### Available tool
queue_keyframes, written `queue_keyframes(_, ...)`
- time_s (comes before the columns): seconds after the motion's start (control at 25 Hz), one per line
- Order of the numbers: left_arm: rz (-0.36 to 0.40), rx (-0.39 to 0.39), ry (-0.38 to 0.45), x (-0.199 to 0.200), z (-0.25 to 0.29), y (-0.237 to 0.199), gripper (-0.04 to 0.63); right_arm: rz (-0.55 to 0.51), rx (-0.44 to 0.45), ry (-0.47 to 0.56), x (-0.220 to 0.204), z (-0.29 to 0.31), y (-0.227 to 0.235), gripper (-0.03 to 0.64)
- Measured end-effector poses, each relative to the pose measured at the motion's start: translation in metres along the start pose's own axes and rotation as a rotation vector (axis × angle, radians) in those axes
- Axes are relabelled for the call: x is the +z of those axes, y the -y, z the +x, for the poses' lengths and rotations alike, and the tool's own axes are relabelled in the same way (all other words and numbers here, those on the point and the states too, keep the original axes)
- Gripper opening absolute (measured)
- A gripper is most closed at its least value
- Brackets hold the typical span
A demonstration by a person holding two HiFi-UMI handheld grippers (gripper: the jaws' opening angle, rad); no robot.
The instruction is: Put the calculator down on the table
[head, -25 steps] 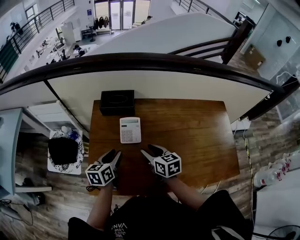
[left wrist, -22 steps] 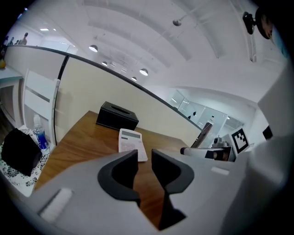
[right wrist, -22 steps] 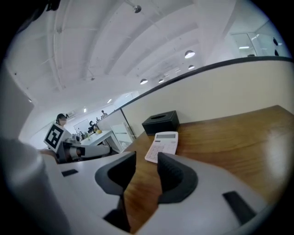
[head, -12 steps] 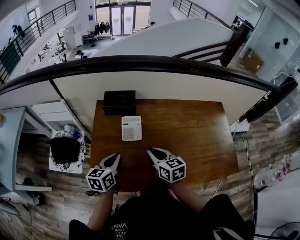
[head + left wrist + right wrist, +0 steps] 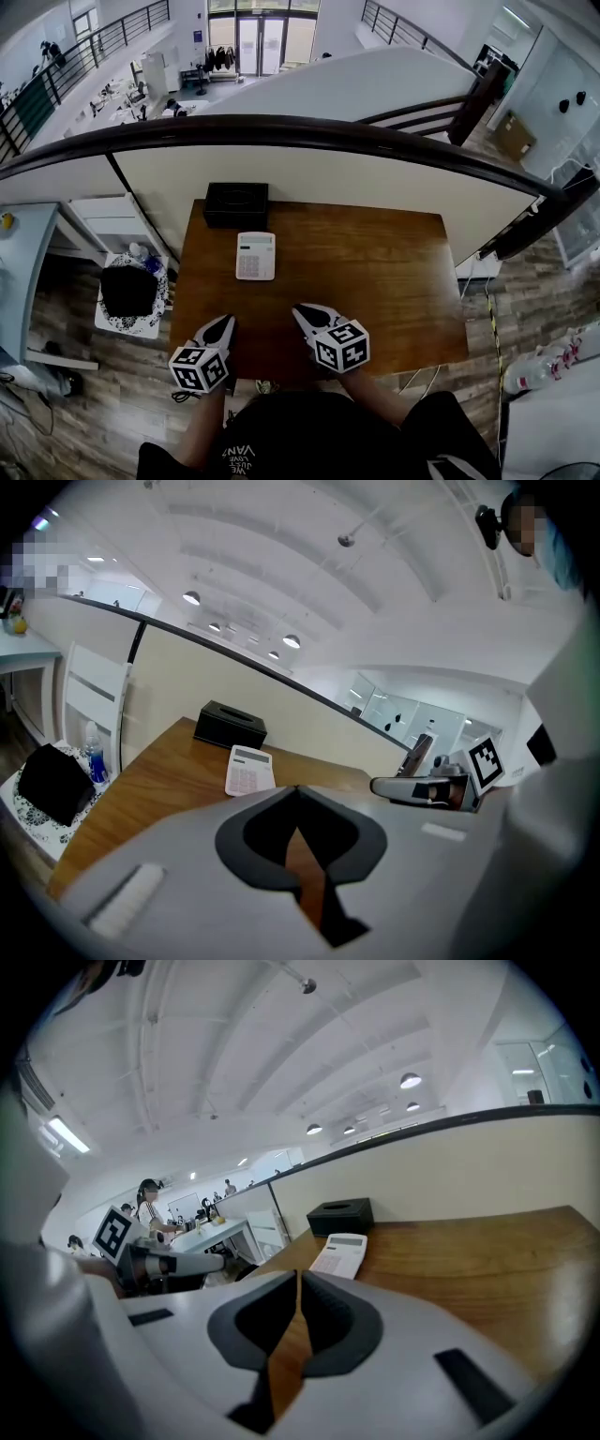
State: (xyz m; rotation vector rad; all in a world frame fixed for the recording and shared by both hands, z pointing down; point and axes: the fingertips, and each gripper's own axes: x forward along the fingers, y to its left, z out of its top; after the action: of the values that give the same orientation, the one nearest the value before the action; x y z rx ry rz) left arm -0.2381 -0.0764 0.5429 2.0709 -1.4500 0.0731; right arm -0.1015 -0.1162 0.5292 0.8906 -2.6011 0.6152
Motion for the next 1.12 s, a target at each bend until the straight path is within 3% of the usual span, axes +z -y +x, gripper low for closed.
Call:
queue_keyframes(0.4,0.013,0.066,0.1,-0.02,-0.008,0.052,0.012,-0.031,0.036,-0.006,-0.029,-0.052,0.014,0.021)
queue_keyframes(1.12,0.006,0.166,0.106,-0.081,-0.029,0.113,0.012,-0.055,0.131,-0.04,-0.069,-0.102,0.022,0.017)
